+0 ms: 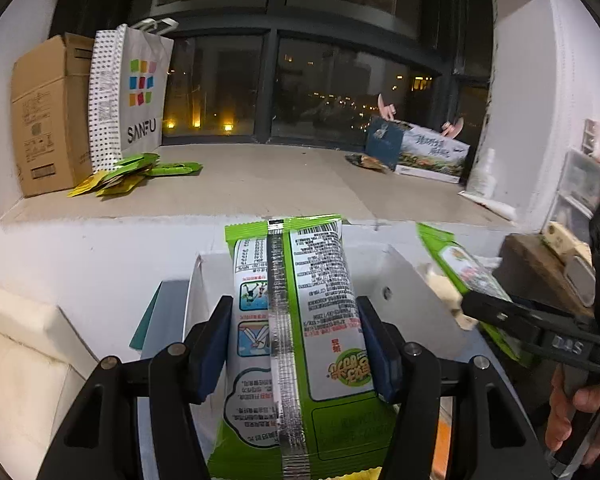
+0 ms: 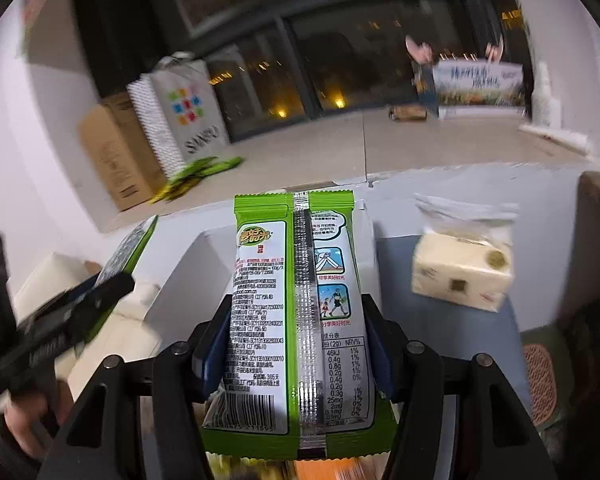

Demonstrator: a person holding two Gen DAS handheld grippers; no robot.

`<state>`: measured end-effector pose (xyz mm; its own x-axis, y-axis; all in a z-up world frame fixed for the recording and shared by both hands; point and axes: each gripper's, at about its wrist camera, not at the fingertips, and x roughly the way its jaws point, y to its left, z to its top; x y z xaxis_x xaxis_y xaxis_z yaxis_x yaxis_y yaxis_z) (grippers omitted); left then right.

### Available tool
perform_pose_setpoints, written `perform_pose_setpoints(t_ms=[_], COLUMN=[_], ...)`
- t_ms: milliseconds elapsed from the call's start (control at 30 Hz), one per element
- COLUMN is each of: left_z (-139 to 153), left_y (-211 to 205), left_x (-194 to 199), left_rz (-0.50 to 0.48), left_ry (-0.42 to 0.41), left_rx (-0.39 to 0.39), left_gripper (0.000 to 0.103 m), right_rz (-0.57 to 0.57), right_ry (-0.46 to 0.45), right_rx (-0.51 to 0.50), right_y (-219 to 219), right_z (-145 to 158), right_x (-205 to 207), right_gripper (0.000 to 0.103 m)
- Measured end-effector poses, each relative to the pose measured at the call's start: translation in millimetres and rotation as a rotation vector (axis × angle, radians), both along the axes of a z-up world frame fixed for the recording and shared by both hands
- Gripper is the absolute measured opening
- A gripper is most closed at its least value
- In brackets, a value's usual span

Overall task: Organize snacks
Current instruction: 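Grasp green snack bars with both grippers and drop them into the white box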

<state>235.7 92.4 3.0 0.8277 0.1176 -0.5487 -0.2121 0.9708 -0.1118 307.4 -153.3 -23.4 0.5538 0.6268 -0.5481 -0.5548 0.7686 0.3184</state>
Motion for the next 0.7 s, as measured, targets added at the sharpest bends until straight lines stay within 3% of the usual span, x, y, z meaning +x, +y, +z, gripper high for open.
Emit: perform_pose_setpoints(t_ms=[167,233,300,367,533,700], left_z=[-12,-21,-29,-32,-28,-6], left_y=[20,25,30,33,37,24], left_x=[51,65,69,63,31,-26], left_rz=[-0.004,-0.018,-0.004,0.006,-0.012,-0.064], left_ry=[0.059,0.100,0.133,0.125,0.092,-0.023], left_rx=[-0.029,-0.045,-0.047,-0.046,-0.027,0.040], left_gripper=[0.065,0.080,0.103,0.103,0.103,0.103], right_rz=[-0.017,-0.020,-0.005,0.000,-0.006,0.027], right_ry=[0.054,0.087,0.138,0.159,0.054,-0.042], right_rx=[-0.069,-0.082,-0.073,-0.065,-0.024,0.126], right_y=[53,64,71,72,52,19], right_z=[-5,-11,-19,-22,-9,14], right_x=[57,71,84,90,76,44], right_gripper=[0.064,0.068,0.082,0.103,0.103,0.103])
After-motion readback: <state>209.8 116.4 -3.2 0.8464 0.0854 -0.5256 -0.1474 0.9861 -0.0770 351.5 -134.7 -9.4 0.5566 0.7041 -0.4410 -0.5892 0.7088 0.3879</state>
